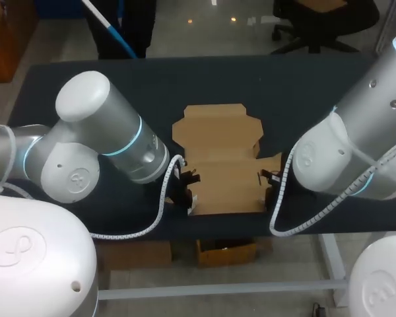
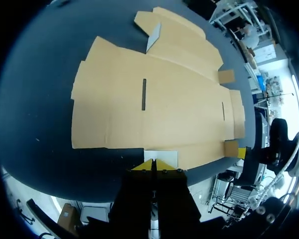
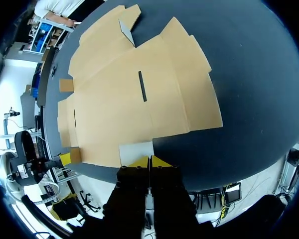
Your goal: Assemble the packaging by folding the flat box into shape, placing the metal phone stand inside, and closing the box properly
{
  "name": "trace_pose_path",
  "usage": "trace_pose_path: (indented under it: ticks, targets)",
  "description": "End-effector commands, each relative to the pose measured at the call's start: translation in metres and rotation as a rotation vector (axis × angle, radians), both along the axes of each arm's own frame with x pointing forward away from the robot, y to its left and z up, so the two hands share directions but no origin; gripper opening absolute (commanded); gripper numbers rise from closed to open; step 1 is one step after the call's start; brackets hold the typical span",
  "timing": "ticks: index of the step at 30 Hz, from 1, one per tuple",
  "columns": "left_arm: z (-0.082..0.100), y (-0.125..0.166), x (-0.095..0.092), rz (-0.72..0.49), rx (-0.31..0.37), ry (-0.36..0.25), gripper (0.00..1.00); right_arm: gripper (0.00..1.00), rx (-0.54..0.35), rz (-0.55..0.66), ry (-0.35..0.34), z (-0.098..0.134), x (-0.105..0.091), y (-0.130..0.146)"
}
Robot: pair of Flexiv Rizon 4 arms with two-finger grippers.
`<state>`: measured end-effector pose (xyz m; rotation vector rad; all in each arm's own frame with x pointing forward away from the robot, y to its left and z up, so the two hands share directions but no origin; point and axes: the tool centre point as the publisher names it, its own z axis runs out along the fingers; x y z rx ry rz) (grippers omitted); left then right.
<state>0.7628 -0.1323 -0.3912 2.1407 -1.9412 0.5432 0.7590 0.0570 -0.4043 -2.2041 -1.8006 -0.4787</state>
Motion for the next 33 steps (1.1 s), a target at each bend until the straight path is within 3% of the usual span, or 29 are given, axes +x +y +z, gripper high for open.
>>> trace_pose_path:
  ticks: [1,16,24,25,31,33]
  targets:
    - [0.017,0.015,-0.003,0.0,-0.007,0.001,0.0,0.0,0.134,0.02,0.0,0.016,0.001,-0.02]
    - [0.043,0.052,-0.001,0.024,-0.02,-0.011,0.0,0.0,0.201,0.003,-0.038,0.039,0.006,-0.058]
    - [0.058,0.076,0.004,0.007,-0.059,-0.014,0.0,0.01,0.258,-0.031,-0.067,0.049,0.011,-0.089]
    - [0.059,0.078,0.005,0.008,-0.06,-0.014,0.06,0.02,0.265,-0.037,-0.073,0.05,0.011,-0.093]
    - [0.064,0.085,0.008,0.011,-0.061,-0.012,0.16,0.05,0.284,-0.055,-0.089,0.056,0.014,-0.108]
    - [0.066,0.088,0.009,0.011,-0.061,-0.011,0.28,0.2,0.285,-0.058,-0.091,0.057,0.016,-0.111]
